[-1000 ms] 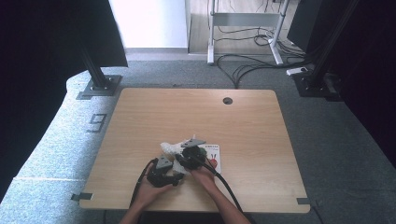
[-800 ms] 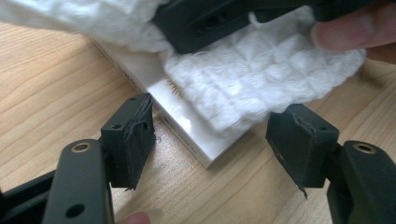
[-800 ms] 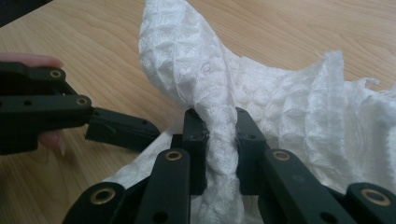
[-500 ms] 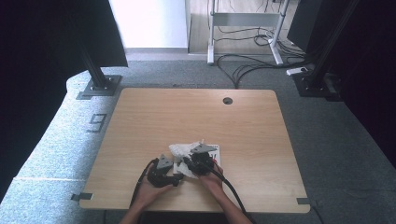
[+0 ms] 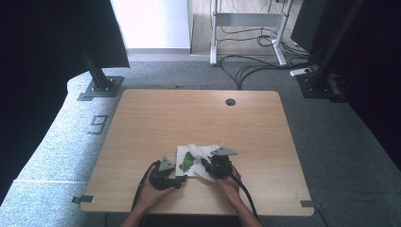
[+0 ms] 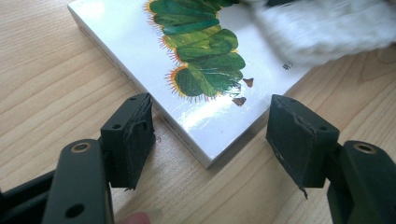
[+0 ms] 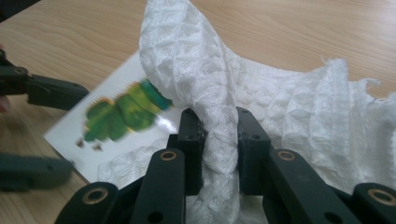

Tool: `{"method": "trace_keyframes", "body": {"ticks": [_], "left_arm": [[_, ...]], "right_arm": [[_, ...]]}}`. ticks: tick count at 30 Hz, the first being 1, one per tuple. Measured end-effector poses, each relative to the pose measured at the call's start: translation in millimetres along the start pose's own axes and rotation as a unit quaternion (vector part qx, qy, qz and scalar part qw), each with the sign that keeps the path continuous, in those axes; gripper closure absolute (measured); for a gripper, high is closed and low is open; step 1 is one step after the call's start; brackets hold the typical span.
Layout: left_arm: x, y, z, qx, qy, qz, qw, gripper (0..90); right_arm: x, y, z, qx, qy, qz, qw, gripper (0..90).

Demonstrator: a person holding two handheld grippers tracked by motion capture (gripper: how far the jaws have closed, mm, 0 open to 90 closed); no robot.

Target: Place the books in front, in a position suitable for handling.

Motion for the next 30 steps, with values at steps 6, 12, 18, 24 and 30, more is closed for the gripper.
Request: {"method": "trace_keyframes", "body": {"ticks": [6,12,18,24,30], "left_arm": [[0.0,0.0,0.0,0.000,0.001,0.000,1.0000,32.0],[0.0,0.0,0.1,0.000,0.001,0.000,1.0000,32.0],[0.0,0.0,0.2,0.001,0.002,0.000,1.0000,31.9],[0.1,0.0,0.0,0.000,0.001,0.000,1.0000,31.9],[0.0,-0.1,0.1,0.001,0.003,-0.001,1.0000,31.9]], "right_arm": [[14.5,24.3,-28.6,0.026,-0.017,-0.020,0.9993,74.9],[17.6,34.1,-39.9,0.053,-0.021,-0.020,0.9982,75.9],[-6.2,24.3,-5.2,0.024,0.017,-0.041,0.9987,76.5],[-28.3,-17.5,41.4,-0.014,0.063,-0.017,0.9978,76.5],[-27.9,-55.7,57.5,-0.024,0.066,0.009,0.9975,75.8]]}}
Point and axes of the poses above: each handheld gripper's, and its own axes: y roughly backward along the jaws, x roughly out of its underside, z roughly to its left, the point moved 4 cm from there along -y, roughly forward along the jaws, and after that the axes turned 3 degrees about -y, right-handed, at the moved point
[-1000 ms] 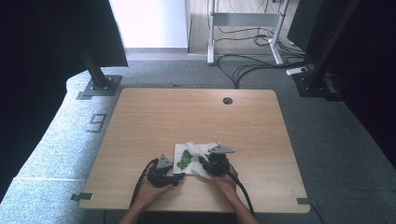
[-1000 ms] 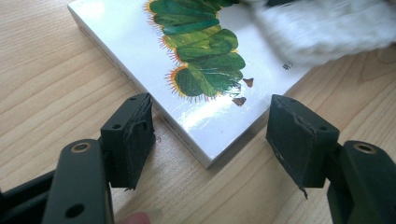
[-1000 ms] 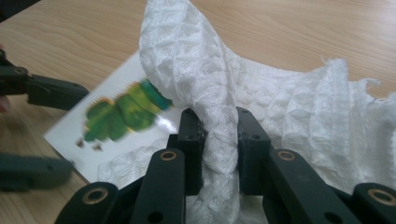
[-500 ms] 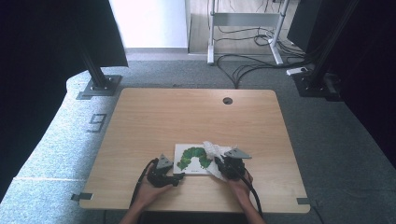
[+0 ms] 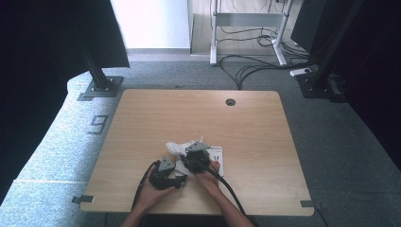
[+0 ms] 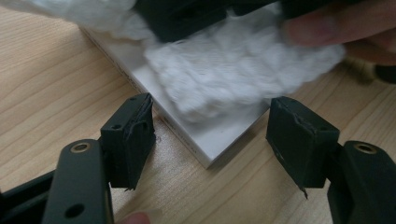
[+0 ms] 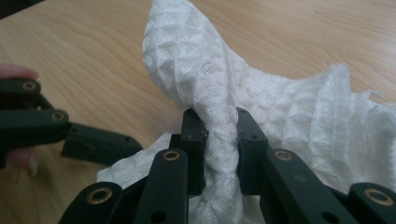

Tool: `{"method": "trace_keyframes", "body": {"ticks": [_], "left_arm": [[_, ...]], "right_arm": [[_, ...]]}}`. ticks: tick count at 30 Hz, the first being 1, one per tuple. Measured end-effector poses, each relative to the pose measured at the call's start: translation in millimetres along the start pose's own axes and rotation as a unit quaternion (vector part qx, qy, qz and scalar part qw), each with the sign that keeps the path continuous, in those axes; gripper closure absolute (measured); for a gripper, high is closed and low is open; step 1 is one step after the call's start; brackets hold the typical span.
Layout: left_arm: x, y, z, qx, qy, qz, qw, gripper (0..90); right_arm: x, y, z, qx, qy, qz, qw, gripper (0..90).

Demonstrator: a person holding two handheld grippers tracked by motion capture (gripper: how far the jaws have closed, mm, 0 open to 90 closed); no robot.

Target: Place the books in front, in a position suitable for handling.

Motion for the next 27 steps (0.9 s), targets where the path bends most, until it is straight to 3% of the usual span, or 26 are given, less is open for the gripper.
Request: {"method": "trace_keyframes", "body": {"ticks": [4,8,12,15,18,21,23,27], "left_arm": [[-0.2,-0.1,0.4,0.001,0.002,-0.001,1.0000,31.8],[-0.5,-0.3,1.1,0.004,0.003,-0.001,1.0000,31.6],[-0.7,-0.4,0.7,0.003,0.003,0.000,1.0000,31.5],[-0.7,-0.4,0.7,0.003,0.003,0.000,1.0000,31.5],[-0.8,-0.6,1.1,0.004,0.003,-0.001,1.0000,31.3],[-1.4,-1.3,1.6,0.005,0.001,0.000,1.0000,30.5],[-1.5,-1.4,1.7,0.005,0.001,0.000,1.0000,30.3],[-1.4,-1.2,1.0,0.002,-0.001,0.000,1.0000,30.5]], "right_arm": [[-0.7,3.0,-9.7,0.015,-0.005,0.000,0.9999,75.3],[5.7,15.8,-33.9,0.040,-0.026,-0.003,0.9989,74.8],[17.1,33.7,-60.8,0.067,-0.055,-0.014,0.9962,74.9],[26.0,46.8,-75.6,0.090,-0.058,-0.021,0.9940,75.0],[32.5,56.9,-87.7,0.099,-0.072,-0.028,0.9921,75.1],[36.8,62.9,-93.6,0.096,-0.086,-0.035,0.9910,75.5],[37.6,66.6,-94.1,0.097,-0.078,-0.037,0.9915,75.9],[36.6,82.3,-100.5,0.113,-0.087,-0.071,0.9871,76.7]]}}
Point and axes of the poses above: each handheld gripper's, and its own axes: y roughly backward along the jaws, x roughly out of its underside, z roughly to its left, the point moved 4 cm from there along -y, roughly forward along the jaws, and after that the axes turned 3 degrees about -y, right-handed, at the moved point
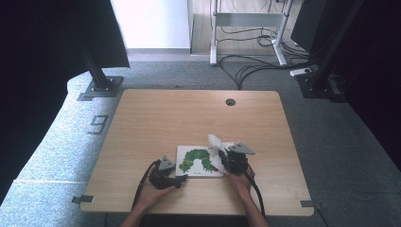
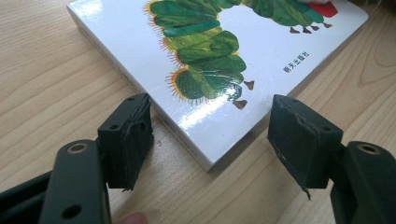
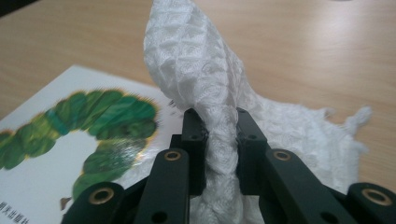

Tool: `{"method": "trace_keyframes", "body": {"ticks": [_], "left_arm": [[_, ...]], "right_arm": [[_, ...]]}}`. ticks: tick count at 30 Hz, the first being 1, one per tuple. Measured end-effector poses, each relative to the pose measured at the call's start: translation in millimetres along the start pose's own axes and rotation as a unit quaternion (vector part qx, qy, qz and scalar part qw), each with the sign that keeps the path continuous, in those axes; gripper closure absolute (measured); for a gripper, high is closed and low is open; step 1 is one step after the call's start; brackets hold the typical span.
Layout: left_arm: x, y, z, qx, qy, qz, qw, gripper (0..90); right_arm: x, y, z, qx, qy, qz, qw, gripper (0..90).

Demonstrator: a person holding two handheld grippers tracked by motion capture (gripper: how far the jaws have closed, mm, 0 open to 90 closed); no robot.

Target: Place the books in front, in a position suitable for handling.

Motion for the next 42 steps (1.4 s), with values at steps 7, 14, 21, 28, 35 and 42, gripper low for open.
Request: {"method": "trace_keyframes", "body": {"ticks": [7,14,21,28,35,42], "left_arm": [[-0.1,-0.1,0.7,0.002,0.001,0.000,1.0000,30.2],[0.0,0.0,0.6,0.002,0.001,0.000,1.0000,30.4],[0.0,0.0,0.8,0.003,0.002,0.000,1.0000,30.3],[0.0,0.0,0.8,0.003,0.002,0.000,1.0000,30.3],[0.0,0.0,0.9,0.004,0.002,-0.001,1.0000,30.3],[0.0,0.0,0.8,0.003,0.001,-0.001,1.0000,30.3]], "right_arm": [[-16.2,25.5,-39.1,0.044,-0.019,-0.032,0.9983,76.9],[-19.5,29.5,-76.6,0.086,-0.040,-0.022,0.9952,76.7],[-19.4,25.9,-89.9,0.102,-0.047,-0.018,0.9935,76.5],[-19.9,22.2,-108.0,0.133,-0.055,-0.013,0.9896,76.2],[-10.8,12.9,-125.6,0.149,-0.077,0.006,0.9859,75.1],[-7.9,5.8,-130.0,0.150,-0.077,0.021,0.9855,68.2]]}}
Point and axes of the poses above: each handheld gripper's, and its own axes: y roughly backward along the jaws, x roughly out of its underside, z roughly to its left, the point moved 4 cm from there along -y, roughly forward along the jaws, and after that the axes turned 3 degrees about -y, right-handed, at the moved point
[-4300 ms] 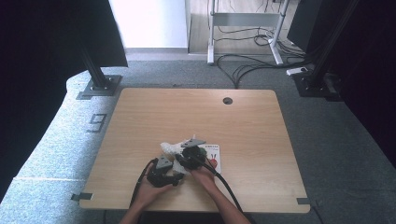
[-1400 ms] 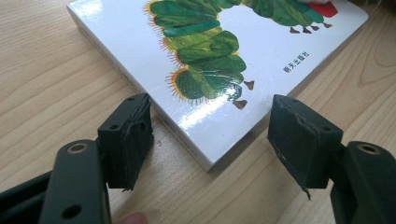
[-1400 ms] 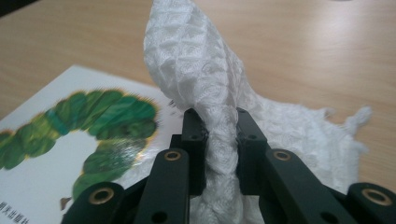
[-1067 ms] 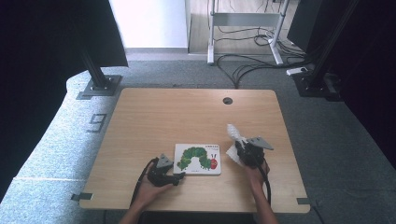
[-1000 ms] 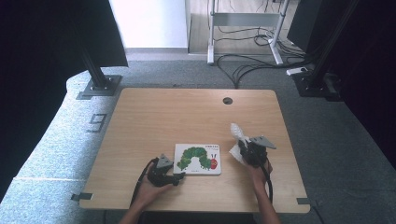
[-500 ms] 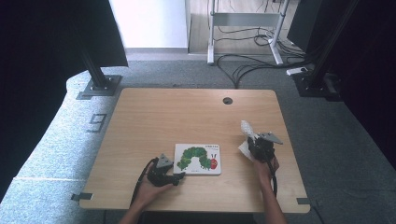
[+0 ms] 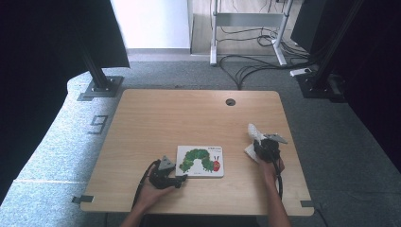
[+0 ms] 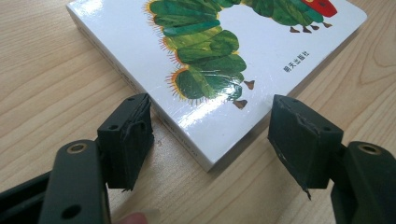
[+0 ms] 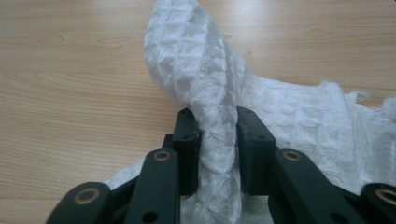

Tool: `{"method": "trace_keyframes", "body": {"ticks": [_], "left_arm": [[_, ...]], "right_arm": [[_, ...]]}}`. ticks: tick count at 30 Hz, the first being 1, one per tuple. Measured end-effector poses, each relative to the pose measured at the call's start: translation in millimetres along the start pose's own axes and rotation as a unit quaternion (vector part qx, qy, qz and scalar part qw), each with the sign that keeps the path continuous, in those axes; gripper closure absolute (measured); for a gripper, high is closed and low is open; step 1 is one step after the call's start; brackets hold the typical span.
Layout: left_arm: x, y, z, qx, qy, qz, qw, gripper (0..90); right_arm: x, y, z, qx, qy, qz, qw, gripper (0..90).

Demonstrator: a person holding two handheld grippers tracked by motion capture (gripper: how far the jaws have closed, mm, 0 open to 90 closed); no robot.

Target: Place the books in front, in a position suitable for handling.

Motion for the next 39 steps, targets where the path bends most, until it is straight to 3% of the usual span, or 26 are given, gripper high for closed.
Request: {"method": "trace_keyframes", "body": {"ticks": [7,13,23,30,33,39], "left_arm": [[0.0,0.0,0.0,0.000,0.000,0.000,1.0000,30.3],[0.0,0.0,0.1,0.000,0.000,0.000,1.0000,30.3],[0.0,-0.1,-0.2,-0.001,-0.001,0.001,1.0000,30.2],[-0.1,-0.2,0.1,0.000,0.000,0.000,1.0000,29.9],[0.0,0.0,-0.4,-0.001,-0.002,0.001,1.0000,30.2],[-0.1,-0.1,0.1,0.001,0.000,0.000,1.0000,30.0]], "right_arm": [[-3.4,2.2,5.2,0.006,0.014,0.000,0.9999,44.1],[-12.1,14.8,11.5,0.001,0.014,-0.029,0.9995,36.0],[-11.1,41.7,42.8,-0.065,0.038,-0.060,0.9954,35.9],[3.7,51.2,72.1,-0.111,0.066,-0.061,0.9898,36.2],[8.3,53.2,82.8,-0.119,0.085,-0.054,0.9878,36.2],[14.5,57.8,99.4,-0.140,0.102,-0.045,0.9839,36.1]]}}
Point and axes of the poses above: each handheld gripper's, and its own axes: y roughly backward along the jaws, x roughly out of its underside, z roughly to its left, the point moved 4 cm from there along -y, roughly forward along the jaws, and after that the axes turned 3 degrees about -y, right-handed, at the moved point
